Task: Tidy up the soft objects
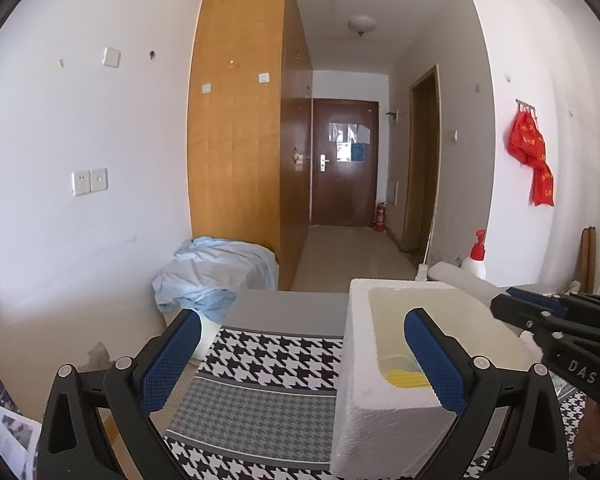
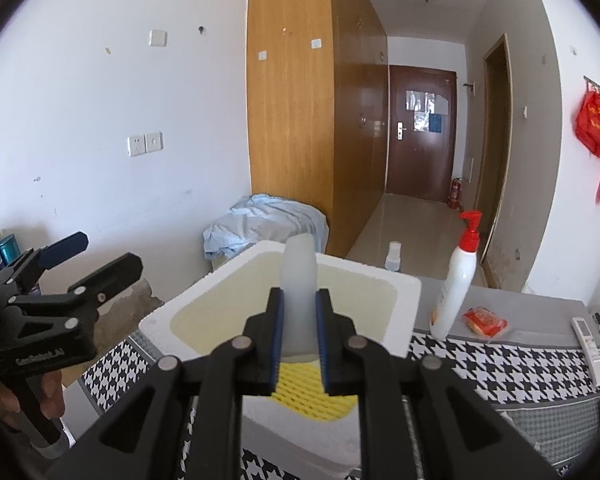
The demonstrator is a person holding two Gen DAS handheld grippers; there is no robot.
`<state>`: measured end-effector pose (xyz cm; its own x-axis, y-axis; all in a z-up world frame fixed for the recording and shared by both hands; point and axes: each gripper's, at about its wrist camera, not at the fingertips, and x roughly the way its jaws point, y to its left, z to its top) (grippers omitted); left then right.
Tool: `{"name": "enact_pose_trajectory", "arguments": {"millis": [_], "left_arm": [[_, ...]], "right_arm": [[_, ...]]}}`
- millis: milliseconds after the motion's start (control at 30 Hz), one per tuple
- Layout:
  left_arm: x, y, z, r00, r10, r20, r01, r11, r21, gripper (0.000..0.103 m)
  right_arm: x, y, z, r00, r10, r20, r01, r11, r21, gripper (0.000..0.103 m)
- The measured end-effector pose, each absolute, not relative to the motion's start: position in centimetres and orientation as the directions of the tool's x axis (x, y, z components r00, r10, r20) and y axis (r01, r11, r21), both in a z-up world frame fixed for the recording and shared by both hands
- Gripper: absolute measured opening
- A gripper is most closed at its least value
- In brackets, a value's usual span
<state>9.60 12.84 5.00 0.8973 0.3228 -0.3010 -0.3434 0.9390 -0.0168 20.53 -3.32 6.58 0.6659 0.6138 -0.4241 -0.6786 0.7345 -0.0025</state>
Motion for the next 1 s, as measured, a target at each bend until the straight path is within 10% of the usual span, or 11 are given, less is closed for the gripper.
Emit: {"name": "enact_pose_trajectory", "arguments": {"millis": [167,333,1000], "left_arm": [[9.5,13.3,4.9,0.896,0.323,-0.306,-0.346,0.938,-0.024,0.102],[9.5,13.5,4.8,0.894,0.325,-0.309,-0.348,0.937,-0.02,0.102],[8.0,11.5,5.5,0.902,0.317,-0.293,-0.334,0.943,-0.007,0.102]], "right_arm": [[20.6,-2.2,5.9,0.662,0.605,-0.441,-0.684,0.729,-0.028,0.027],[20.4,-2.1,5.7,0.657,0.61,-0.443,-0.687,0.727,-0.017,0.074],[18.5,-5.7,6.8,0.698,0.595,-0.398,-0.649,0.761,-0.001,0.077]]}}
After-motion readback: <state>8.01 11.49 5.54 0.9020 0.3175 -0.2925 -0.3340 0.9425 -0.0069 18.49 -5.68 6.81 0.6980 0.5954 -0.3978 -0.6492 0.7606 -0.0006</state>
